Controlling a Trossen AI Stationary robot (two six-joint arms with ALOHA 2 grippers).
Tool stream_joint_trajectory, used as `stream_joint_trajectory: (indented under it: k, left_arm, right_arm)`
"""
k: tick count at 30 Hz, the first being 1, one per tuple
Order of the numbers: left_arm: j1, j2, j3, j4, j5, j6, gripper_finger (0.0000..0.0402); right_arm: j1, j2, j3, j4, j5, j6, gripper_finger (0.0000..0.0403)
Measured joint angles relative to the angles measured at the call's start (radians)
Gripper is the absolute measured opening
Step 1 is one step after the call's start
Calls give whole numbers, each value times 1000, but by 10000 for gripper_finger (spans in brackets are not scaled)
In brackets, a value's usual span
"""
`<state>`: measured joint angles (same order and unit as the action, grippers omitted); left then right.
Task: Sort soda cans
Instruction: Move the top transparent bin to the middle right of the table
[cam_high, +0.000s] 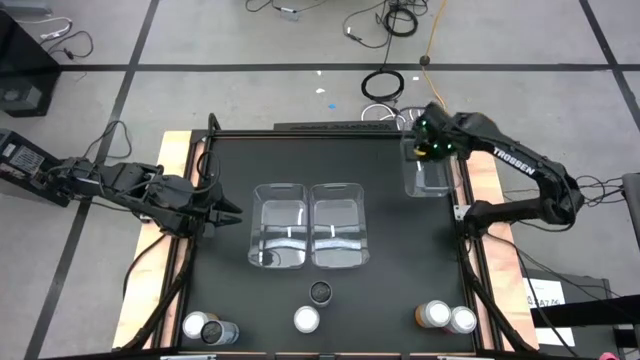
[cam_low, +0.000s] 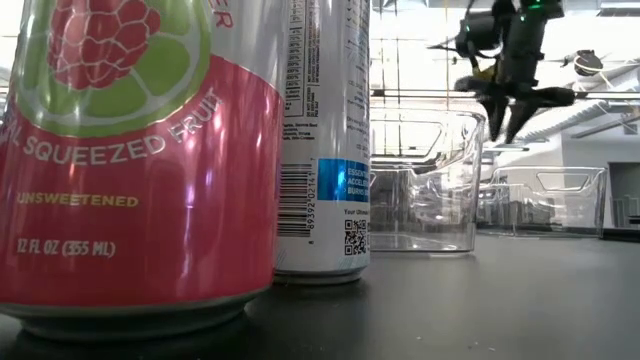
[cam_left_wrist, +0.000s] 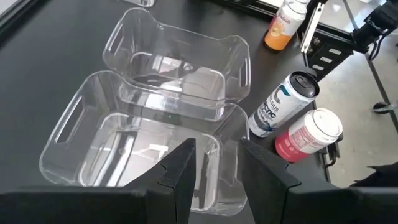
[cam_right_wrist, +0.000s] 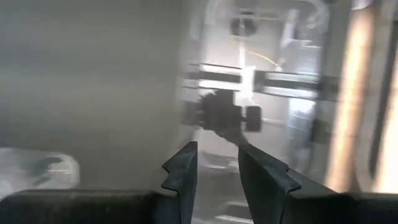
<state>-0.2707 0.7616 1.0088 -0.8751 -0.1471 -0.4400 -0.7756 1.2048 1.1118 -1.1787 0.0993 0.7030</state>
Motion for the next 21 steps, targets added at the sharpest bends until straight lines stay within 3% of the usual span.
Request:
stream_joint_trajectory:
  k: [10,21]
  left_arm:
    - [1,0,0,39,-9,-9,128]
    - [1,0,0,37,-16,-25,128]
  right_arm:
    - [-254,98,0,-68,3,-237,110]
    - [-251,125,-29,-39,-12,-217,110]
